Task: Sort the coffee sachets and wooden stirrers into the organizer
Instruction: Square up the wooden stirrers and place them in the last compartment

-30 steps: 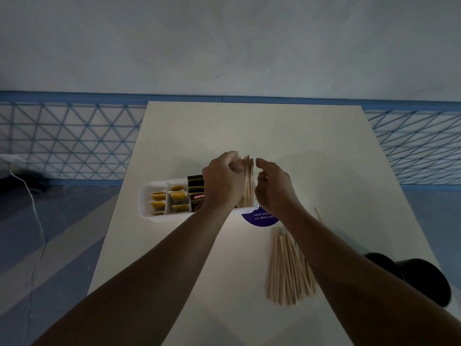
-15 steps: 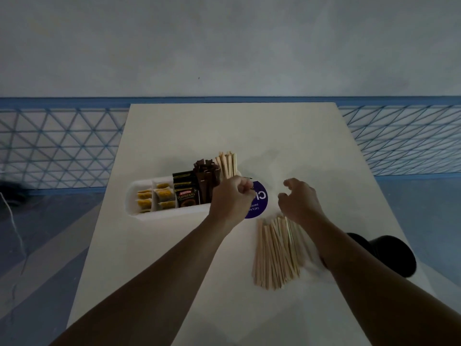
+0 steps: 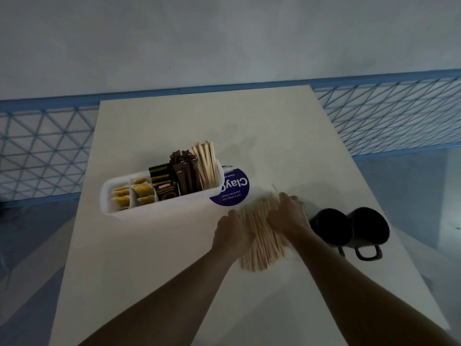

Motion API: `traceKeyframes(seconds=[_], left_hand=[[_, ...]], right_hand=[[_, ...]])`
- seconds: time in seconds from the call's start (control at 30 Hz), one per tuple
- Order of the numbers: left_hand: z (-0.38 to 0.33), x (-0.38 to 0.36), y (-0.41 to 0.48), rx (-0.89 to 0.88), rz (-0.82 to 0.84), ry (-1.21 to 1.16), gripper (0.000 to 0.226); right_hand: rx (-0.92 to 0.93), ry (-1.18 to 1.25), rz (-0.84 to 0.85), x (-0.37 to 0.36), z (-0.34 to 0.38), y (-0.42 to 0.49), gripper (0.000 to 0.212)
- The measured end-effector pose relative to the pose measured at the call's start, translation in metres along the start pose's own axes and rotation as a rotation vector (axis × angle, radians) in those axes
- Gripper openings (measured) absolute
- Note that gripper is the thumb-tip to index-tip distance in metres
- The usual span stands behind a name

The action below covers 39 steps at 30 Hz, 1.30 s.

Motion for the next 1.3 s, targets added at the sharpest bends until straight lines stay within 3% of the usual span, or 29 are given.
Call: traceKeyframes(seconds=[0.37,0.63,0.8,1.3], left_hand=[[0.008,-0.004,-0.010,0.053,-0.145,-0.058,0.048],[0.006,-0.005,-0.009,0.099,-0.146,-0.065,0.050],[0.007,-0.005,-0.007,0.113,-0.166,-0.026,0.035],[0.001,-0.002,-0.004,0.123,-0.147,0.108,0.018]], right_hand=[[0.024,0.052,0.004,-0.010,-0.007,-0.014,0.007],[0.009,0.098,0.006,-0.021,-0.012,-0.010,0.008],[0.008,0.095,-0.023,-0.016,-0.015,-0.010,0.023],[-0.017,0.060,-0.025,-0.007,-0.015,-0.012,0.022]])
Point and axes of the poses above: each hand's wrist, its own y-axis towards the middle knuckle, its own x-axis out of the back of the hand, z = x × y, the point moved 10 cm from there along y, towards the middle knuckle, and after that the axes turned 5 degrees about -z, right-handed, at the moved point
